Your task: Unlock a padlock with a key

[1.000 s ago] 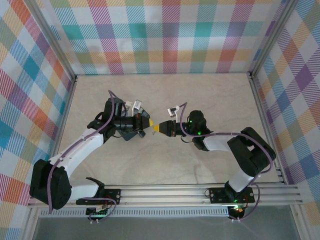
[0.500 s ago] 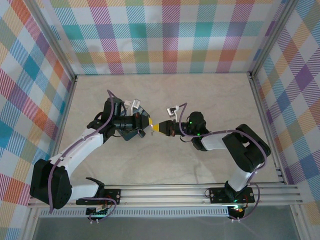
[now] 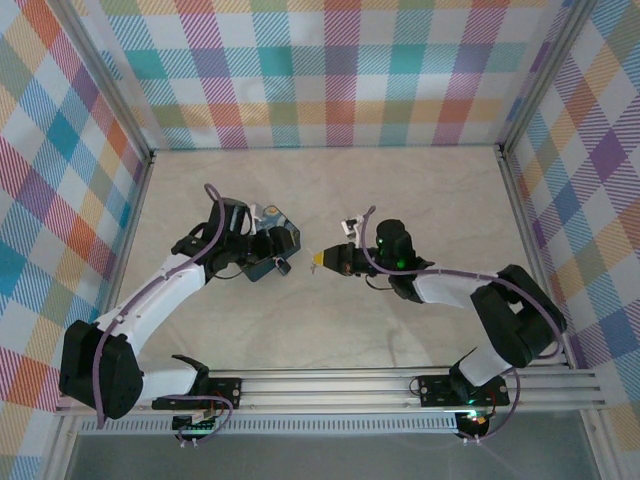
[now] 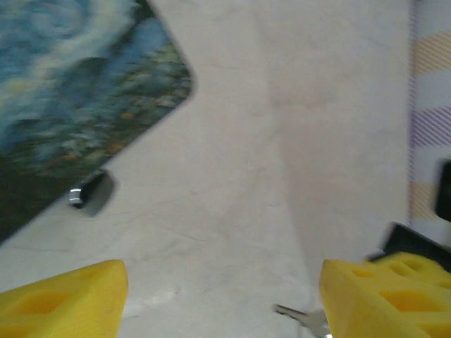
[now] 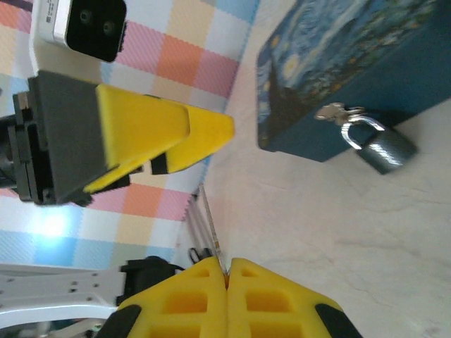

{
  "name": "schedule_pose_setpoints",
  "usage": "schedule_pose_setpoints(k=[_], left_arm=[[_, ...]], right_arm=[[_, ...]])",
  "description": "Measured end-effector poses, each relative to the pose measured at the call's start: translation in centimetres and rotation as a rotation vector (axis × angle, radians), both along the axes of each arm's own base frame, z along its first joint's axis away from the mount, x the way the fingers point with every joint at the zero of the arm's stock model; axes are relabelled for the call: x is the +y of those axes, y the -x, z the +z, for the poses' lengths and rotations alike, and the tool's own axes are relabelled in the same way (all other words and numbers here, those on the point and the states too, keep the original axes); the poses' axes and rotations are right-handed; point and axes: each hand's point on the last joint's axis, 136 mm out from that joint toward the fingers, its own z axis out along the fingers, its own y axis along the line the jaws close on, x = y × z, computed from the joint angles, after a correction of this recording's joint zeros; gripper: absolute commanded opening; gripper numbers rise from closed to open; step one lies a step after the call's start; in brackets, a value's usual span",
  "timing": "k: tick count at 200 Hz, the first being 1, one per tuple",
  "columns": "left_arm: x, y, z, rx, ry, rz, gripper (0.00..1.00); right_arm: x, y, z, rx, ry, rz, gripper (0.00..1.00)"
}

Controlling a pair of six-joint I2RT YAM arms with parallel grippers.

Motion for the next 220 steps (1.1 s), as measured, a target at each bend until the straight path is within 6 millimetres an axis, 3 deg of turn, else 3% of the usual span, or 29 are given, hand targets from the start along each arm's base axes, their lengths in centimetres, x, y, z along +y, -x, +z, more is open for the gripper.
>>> schedule_pose_setpoints(k=[43,68,144,200,220], left_arm=[[0.0,0.6,-4.5,0.052,-0.261,0.144,0.73],[0.1,0.6,-6.5,0.058,-0.378,0.224,0.74],[1.1,-1.7,-8.9,0.01,-0.514,0.516,0.74],[0.2,-2.6,-10.5,0.008,-0.527,0.645,0.73],[-0.2,-3.0,-11.0,0.012,-0.531,0.671,0.65]], right_arm=[[-3.0,-1.0,-3.6,0.035,0.195,-0.092,0.01],[-4.2,-1.0,-4.2,0.036,0.249,-0.118,0.01],[-4.4,-0.8,-4.5,0.029,0.267,-0.114,0.01],[-4.3,-0.9,-4.9,0.034,0.269,-0.11,0.02],[-4.3,-0.8,-4.9,0.033,0.268,-0.106,0.02]])
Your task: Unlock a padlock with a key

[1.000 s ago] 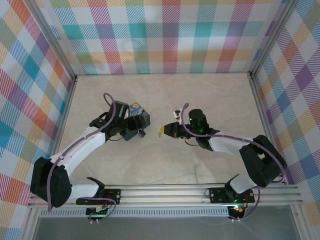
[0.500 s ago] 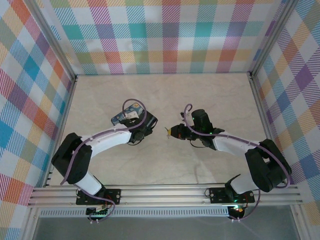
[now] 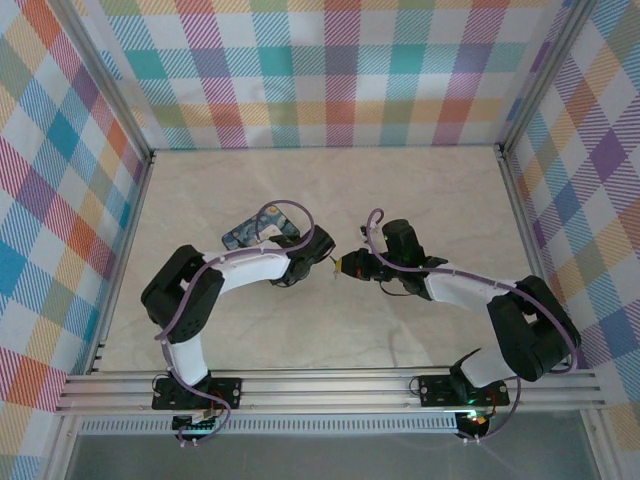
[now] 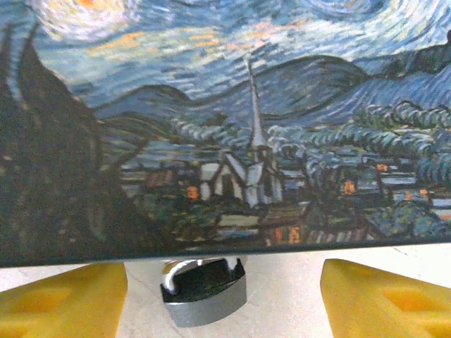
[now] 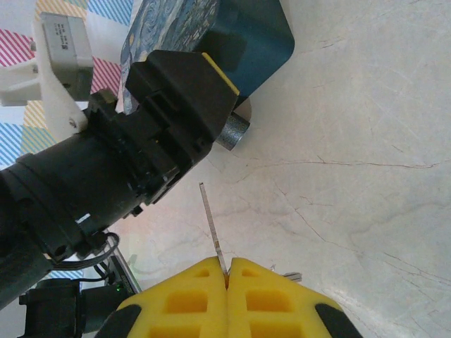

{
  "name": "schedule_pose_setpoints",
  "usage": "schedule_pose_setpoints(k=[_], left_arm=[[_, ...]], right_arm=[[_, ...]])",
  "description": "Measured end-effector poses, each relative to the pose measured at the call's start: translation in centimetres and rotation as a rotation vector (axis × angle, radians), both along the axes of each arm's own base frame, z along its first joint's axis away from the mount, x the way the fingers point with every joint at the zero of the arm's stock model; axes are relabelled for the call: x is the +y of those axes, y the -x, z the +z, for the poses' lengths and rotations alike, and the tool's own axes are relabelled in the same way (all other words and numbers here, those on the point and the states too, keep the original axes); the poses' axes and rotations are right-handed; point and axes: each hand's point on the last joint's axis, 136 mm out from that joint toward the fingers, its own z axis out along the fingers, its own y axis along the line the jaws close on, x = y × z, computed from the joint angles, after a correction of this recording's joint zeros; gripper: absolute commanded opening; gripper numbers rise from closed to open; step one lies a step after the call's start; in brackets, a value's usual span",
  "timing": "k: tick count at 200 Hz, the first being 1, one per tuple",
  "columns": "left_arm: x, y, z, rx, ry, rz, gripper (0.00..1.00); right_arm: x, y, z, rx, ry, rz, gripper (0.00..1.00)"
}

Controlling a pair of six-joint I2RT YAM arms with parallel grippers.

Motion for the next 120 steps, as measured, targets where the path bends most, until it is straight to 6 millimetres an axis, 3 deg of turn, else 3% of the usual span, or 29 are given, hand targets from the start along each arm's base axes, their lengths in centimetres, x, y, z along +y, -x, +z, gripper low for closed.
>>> schedule_pose_setpoints(k=[52,120], left_arm=[[-0.2,-0.1,-2.2,0.032,-0.018,0.036,0.58],[-0.2,-0.1,-2.2,0.05,-0.063,-0.01,0.3]], right_arm=[[-0.3,0.2,-0.5,0.003,0.008,0.006,0.02],[-0.4,0.4,-0.4,0.003,0.005,0.015,0.02]])
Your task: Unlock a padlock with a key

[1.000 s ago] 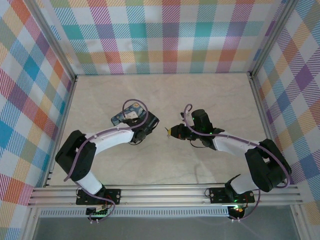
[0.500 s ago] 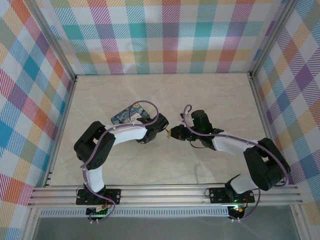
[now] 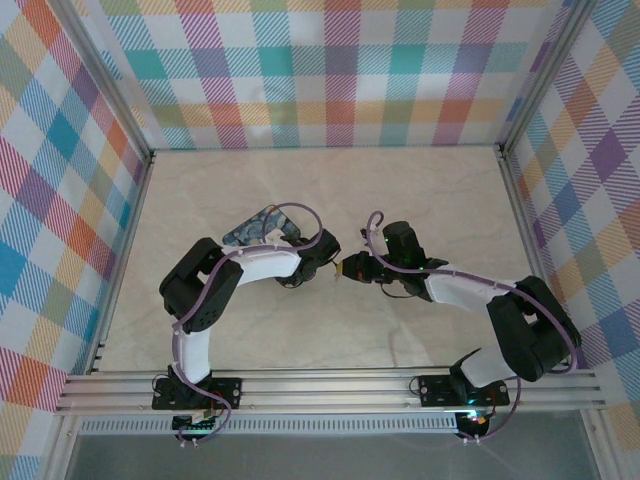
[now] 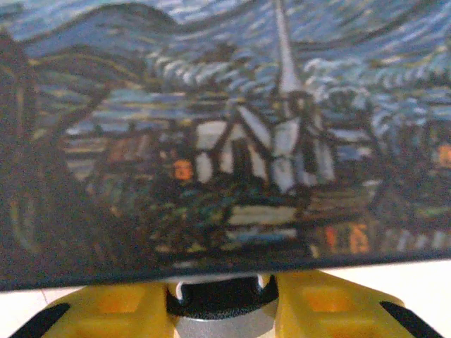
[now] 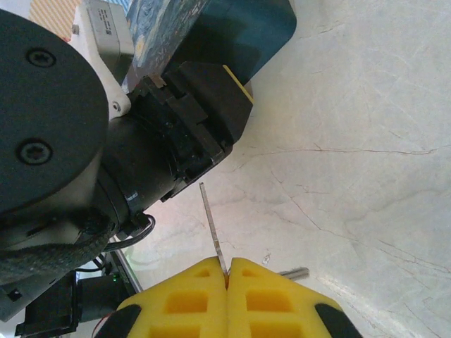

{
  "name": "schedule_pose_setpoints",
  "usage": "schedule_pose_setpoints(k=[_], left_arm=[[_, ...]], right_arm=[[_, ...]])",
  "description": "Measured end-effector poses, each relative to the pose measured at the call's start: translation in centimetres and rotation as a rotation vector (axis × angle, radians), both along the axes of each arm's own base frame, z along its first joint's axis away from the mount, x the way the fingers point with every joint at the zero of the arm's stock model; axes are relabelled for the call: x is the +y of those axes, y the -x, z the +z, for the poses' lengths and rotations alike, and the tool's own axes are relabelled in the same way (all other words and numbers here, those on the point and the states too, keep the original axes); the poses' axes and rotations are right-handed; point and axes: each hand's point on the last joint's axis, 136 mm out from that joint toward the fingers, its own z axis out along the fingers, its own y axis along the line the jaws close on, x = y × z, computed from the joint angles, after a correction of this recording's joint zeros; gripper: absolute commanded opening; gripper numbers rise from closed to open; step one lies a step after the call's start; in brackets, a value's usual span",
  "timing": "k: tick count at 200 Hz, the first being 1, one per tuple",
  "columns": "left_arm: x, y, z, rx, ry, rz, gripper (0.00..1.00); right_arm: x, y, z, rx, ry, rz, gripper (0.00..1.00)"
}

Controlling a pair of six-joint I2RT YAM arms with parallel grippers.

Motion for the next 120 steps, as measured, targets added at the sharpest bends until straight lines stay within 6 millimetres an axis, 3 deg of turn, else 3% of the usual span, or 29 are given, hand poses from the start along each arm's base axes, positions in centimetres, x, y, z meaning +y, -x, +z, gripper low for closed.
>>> schedule_pose_setpoints(k=[32,58,91,120], left_arm=[[0.0,0.1,1.2,0.017,0.0,-0.092,0.25],[-0.2,0.2,4.0,0.019,0.066,-0.173,0.23],[-0.3,-0.1,7.2,0.036,0.24,-0.246,0.19],[-0.5,-0.5,8.4,0.075,0.436,-0.272,0.16]], right_arm=[[-0.1,0.3,0.3,-0.001,-0.001,0.009,0.03],[-0.1,0.6,0.2,0.005,0.0,0.019,0.03],[0.2,1.0,0.3,0.009,-0.011,0.044,0.03],[1.5,1.9,1.1,-0.014,-0.044,0.095,0.04]])
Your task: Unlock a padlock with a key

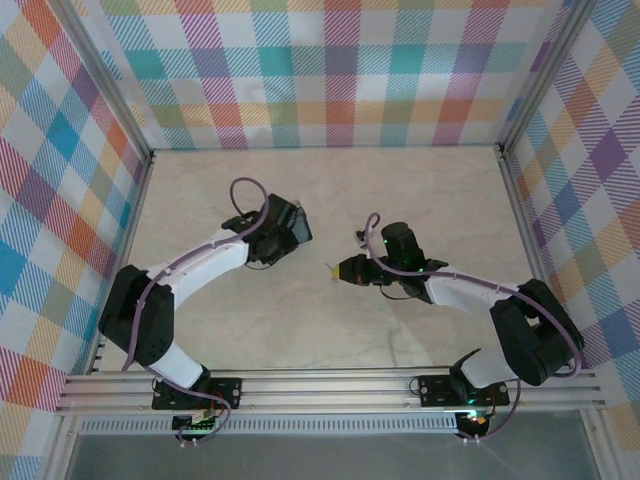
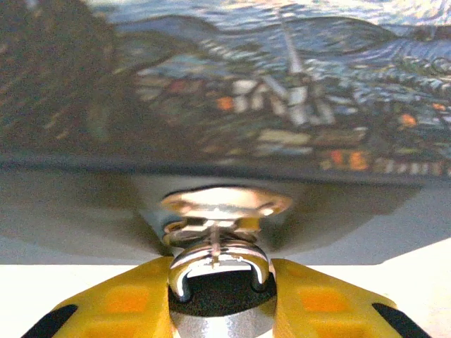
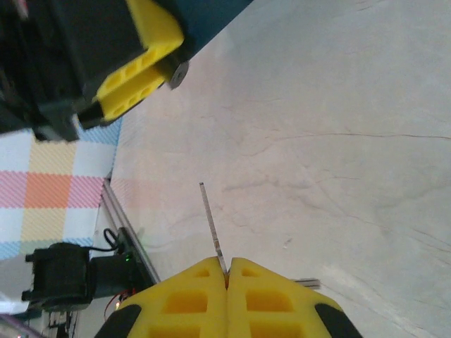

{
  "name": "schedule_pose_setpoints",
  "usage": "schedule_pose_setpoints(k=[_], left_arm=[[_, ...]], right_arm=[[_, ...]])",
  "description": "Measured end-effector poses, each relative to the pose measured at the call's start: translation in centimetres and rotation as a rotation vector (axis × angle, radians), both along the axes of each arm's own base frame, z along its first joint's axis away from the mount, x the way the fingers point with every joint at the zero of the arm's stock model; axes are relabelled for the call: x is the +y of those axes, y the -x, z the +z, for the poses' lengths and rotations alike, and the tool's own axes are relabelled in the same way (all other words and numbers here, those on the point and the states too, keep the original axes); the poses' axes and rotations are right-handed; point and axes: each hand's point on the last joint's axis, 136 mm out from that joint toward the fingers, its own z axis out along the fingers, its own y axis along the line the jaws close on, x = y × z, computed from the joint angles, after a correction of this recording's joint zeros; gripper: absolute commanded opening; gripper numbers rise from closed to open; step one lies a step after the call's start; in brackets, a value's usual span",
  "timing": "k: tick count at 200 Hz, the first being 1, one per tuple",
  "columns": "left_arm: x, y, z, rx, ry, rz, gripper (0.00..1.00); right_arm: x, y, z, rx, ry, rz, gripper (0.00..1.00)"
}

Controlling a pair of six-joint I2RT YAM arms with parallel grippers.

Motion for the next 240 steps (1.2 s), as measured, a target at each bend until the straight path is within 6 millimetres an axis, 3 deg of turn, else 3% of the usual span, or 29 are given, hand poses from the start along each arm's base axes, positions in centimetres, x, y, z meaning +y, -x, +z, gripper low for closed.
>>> schedule_pose_setpoints(k=[41,86,186,240], left_arm=[[-1.1,0.7,0.6,0.084,0.18,-0.05,0.15],[-3.4,1.7,2.5,0.117,0.348,-0.107,0.14],[-4.2,2.4,4.2,0.138,0.483,-0.126,0.13],[-4.3,2.7,4.0,0.155,0.494,-0.126,0.13]], right_arm=[[2.2,0.6,0.8,-0.011,-0.049,0.052,0.03],[4.2,0.2,2.9,-0.068,-0.078,0.085,0.03],[3.1,-0.6,2.1,-0.137,0.034,0.057,0.03],[3.4,-0.9,2.7,-0.15,0.026,0.057,0.03]])
